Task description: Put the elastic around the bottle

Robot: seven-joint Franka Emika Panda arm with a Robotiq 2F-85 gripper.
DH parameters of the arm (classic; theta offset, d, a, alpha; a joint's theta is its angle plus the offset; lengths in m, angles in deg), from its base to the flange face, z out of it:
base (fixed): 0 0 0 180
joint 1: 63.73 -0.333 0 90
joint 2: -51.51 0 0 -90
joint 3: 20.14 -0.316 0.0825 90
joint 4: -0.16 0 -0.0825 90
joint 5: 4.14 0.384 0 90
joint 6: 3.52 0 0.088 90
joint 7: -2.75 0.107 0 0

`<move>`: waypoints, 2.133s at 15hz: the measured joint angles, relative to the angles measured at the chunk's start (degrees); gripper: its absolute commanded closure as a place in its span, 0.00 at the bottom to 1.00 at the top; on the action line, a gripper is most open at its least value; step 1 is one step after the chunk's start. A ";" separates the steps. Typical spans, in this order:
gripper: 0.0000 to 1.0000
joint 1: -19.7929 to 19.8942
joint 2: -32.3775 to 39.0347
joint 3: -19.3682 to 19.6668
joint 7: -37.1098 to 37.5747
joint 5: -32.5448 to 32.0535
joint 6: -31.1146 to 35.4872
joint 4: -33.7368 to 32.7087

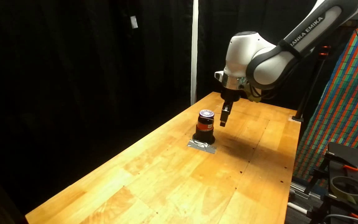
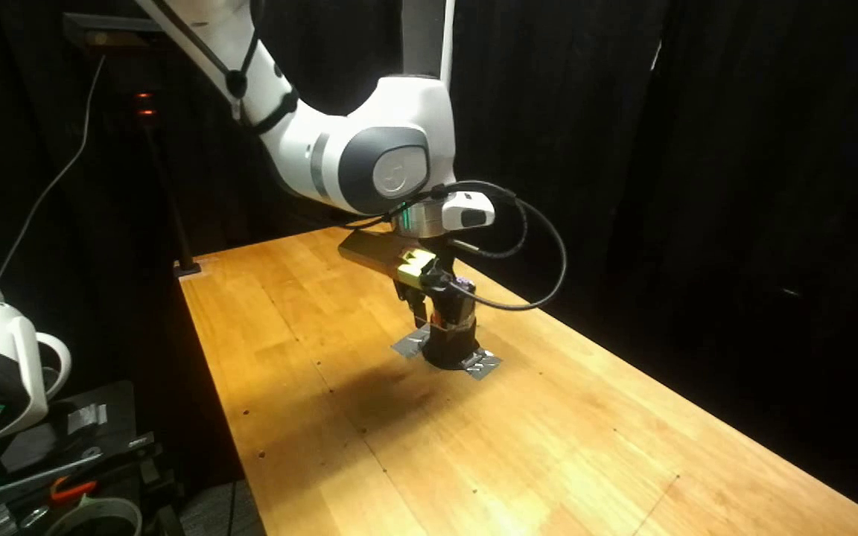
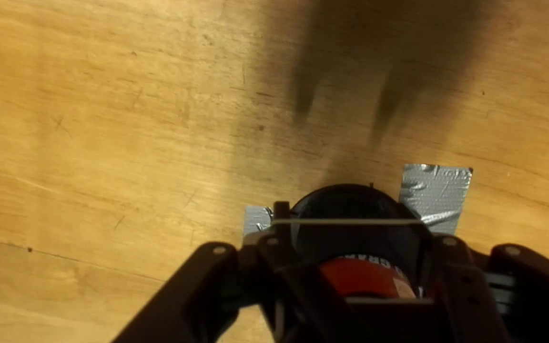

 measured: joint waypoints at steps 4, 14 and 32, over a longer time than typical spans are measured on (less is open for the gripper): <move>0.85 0.06 -3.40 0.46 -0.01 -1.87 19.61 11.54; 0.80 -1.49 1.38 6.74 -8.39 -5.16 65.63 26.18; 0.83 17.54 15.70 -10.27 -29.13 -11.58 91.84 16.69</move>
